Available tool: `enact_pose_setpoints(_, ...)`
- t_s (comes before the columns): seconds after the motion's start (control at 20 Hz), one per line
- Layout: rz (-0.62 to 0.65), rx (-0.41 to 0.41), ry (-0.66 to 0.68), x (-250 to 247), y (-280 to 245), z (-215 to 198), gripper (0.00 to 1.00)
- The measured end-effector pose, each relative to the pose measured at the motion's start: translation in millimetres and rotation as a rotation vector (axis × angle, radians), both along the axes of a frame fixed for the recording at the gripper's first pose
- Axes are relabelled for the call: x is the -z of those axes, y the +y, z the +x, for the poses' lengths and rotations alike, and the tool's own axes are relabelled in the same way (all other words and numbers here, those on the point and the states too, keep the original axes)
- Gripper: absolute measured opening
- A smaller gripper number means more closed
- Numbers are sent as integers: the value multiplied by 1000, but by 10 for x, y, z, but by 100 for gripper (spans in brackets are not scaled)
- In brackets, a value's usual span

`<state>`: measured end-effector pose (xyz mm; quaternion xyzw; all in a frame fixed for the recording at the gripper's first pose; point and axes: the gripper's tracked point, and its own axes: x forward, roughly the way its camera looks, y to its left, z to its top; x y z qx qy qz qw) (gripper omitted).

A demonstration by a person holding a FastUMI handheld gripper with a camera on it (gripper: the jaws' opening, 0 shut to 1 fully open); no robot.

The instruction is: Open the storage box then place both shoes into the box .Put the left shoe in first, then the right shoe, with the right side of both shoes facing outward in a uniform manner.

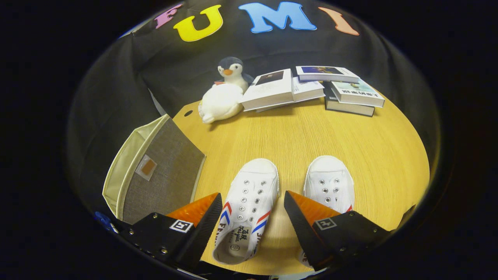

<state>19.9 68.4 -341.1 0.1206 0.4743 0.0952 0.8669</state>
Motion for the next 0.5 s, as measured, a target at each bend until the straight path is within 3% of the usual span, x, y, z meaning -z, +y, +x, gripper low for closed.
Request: enact_pose_setpoints(0.5,-44,21,113,393,-96,-161,95)
